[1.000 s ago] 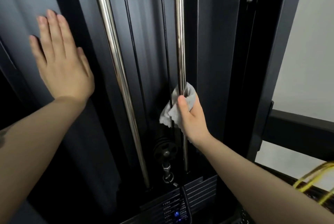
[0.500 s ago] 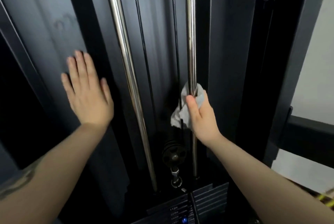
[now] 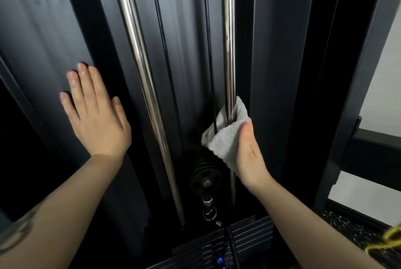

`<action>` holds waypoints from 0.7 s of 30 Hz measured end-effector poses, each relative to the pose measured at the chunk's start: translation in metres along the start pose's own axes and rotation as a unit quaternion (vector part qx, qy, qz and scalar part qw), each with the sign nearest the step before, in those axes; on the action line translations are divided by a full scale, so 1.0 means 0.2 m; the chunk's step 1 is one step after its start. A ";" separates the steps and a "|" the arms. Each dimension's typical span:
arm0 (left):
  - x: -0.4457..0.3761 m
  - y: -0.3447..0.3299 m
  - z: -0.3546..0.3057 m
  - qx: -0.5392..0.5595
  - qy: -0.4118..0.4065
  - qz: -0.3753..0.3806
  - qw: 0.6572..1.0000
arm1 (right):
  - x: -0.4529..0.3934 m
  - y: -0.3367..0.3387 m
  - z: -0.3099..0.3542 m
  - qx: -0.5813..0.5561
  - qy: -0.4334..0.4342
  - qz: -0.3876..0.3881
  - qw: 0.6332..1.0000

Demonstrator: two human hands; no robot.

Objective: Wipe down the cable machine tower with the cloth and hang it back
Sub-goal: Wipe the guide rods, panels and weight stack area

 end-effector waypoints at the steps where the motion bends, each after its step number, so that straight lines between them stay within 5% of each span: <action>1: 0.00 0.00 0.00 -0.002 0.001 0.000 1.000 | 0.07 0.00 -0.07 0.007 -0.006 0.004 1.000; 6: 0.00 0.03 -0.01 -0.004 -0.002 0.006 1.000 | 0.40 0.02 -0.35 0.033 -0.147 0.013 0.989; 13: 0.01 0.02 -0.01 0.002 0.000 0.006 1.000 | 0.22 -0.02 -0.18 0.024 -0.079 -0.079 0.993; 21: 0.01 0.02 0.00 0.007 -0.003 0.017 1.000 | 0.38 0.02 -0.35 0.081 -0.196 -0.003 0.977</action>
Point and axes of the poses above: each hand's wrist, its own x-axis away from the middle knuckle, its own y-axis out of the back of the hand, z = x × y, the point moved 2 cm from there along -x, towards the middle knuckle, and after that the axes turned 5 degrees about -y, right-handed, at the moved point
